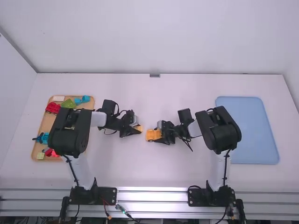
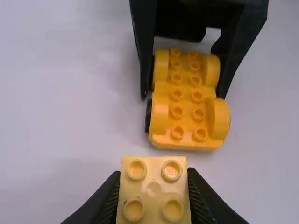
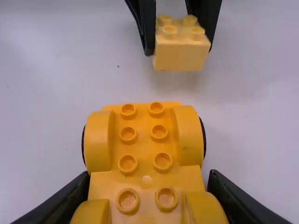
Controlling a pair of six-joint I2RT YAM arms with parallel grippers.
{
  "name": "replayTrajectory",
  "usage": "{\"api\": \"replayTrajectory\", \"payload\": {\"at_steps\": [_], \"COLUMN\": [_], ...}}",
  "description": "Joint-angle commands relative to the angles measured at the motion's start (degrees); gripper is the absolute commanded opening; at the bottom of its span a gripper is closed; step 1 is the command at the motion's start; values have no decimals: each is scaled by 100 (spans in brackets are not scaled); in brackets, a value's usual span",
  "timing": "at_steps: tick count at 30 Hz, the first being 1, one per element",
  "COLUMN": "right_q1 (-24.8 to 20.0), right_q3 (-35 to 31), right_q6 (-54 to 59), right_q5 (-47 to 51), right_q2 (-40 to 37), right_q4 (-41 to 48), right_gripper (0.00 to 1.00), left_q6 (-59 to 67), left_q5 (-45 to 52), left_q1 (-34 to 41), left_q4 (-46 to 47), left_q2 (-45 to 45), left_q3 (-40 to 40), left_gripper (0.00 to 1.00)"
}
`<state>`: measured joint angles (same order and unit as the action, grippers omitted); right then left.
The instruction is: Assemble lego blocks to make yellow taxi
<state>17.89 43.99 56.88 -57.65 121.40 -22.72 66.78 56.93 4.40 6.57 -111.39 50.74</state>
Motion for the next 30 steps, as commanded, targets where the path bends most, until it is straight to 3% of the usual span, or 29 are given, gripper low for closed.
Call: {"api": "replayTrajectory", "payload": {"at_steps": [1,5,14,30], "right_q1": [11,11,11,11], "right_q3": [61,-22,-275,-284], "right_q6": [-219,-313,-562,-396], "right_q5": [275,328,350,68], "right_q2": [118,118,118,118], "right_q4": [-35,-247,-750,-636], "right_gripper": [55,55,56,52], "left_q6": [-146,-179,-1228,-1235], "left_q5": [68,-160,-774,-387], "left_q1": [175,444,1147,1172], "left_q4": [7,-125,-1738,-1690], "left_q2": [424,844,1058,461], "left_q3": [-122,-339,-957,-612], "left_gripper": [2,2,2,2]}}
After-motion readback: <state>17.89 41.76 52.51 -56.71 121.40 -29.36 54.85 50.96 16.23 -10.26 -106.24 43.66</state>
